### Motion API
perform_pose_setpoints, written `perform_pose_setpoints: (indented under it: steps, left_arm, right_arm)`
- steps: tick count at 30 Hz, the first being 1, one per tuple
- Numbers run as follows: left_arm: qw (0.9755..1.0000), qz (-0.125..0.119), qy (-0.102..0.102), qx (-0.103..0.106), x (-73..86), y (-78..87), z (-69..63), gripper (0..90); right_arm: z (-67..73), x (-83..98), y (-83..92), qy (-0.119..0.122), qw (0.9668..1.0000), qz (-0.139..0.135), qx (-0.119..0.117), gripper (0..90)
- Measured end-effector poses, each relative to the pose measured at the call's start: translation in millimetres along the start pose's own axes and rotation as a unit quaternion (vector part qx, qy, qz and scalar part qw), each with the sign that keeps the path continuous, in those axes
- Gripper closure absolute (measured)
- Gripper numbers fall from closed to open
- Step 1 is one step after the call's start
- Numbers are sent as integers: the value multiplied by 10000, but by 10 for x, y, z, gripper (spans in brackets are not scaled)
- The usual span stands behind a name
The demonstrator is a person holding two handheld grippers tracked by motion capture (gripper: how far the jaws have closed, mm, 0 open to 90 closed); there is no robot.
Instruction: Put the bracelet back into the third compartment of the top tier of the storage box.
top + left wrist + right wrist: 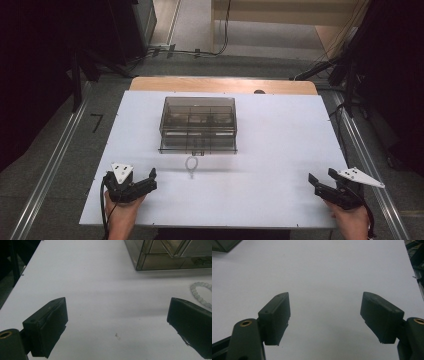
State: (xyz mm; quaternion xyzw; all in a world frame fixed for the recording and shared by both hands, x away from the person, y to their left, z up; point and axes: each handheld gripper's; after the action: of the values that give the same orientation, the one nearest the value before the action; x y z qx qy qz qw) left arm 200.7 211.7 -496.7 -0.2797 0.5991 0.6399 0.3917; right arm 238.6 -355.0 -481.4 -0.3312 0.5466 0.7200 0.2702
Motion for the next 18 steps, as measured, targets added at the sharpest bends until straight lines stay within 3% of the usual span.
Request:
perform_pose_setpoints:
  steps: [18]
  left_arm:
    - [10000,-49,-7,82,-14,32,-59,37]
  right_arm:
    - [15,-2,-17,15,10000,45,11,226]
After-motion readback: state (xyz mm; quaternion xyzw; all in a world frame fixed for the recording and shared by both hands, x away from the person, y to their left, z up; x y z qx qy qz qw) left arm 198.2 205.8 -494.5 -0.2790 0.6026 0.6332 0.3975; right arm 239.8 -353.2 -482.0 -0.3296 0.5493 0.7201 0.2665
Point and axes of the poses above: each handheld gripper's, and its own axes: y roughly backward along the jaws, x roughly out of its underside, z roughly to its left, and after that the axes turned 11 degrees about -y, right-handed
